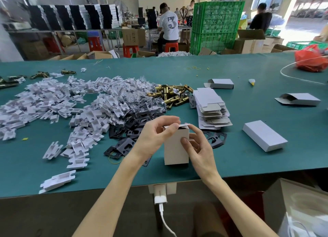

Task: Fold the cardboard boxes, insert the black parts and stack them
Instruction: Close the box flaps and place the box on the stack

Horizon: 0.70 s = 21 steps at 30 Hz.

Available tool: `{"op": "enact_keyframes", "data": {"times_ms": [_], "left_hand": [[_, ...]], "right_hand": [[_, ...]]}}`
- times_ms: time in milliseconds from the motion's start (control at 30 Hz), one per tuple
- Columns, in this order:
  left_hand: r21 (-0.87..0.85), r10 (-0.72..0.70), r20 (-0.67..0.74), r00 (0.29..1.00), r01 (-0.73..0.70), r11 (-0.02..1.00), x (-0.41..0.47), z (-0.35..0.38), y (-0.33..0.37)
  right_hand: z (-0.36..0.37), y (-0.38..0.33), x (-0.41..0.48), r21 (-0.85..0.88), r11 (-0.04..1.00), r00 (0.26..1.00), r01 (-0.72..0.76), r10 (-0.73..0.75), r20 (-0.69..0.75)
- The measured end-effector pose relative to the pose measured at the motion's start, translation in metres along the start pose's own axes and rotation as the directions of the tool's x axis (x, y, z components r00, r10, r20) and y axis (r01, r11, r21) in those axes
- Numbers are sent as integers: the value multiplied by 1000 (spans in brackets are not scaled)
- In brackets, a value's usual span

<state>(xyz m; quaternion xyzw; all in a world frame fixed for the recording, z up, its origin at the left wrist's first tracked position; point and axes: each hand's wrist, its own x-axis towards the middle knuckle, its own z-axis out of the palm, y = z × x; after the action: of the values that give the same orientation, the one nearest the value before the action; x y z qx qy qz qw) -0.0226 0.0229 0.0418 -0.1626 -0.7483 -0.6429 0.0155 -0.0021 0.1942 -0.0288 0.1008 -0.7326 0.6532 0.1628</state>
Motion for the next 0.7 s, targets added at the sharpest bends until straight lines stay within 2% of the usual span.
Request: {"op": "enact_keyframes", "data": {"times_ms": [133,500,700], "left_hand": [[138,14,52,999,-21,990,4,-5,1],[222,46,96,994,-67,973,12,-7,2],[298,75,181,981,-127,946,8,-12,-1]], "right_hand": [[1,-1,0,-7,1000,1000,10,-10,16],[0,1,0,-7,1000,1000,-9,9,28],[0,2,0,-24,1000,999,-20,21,40]]}}
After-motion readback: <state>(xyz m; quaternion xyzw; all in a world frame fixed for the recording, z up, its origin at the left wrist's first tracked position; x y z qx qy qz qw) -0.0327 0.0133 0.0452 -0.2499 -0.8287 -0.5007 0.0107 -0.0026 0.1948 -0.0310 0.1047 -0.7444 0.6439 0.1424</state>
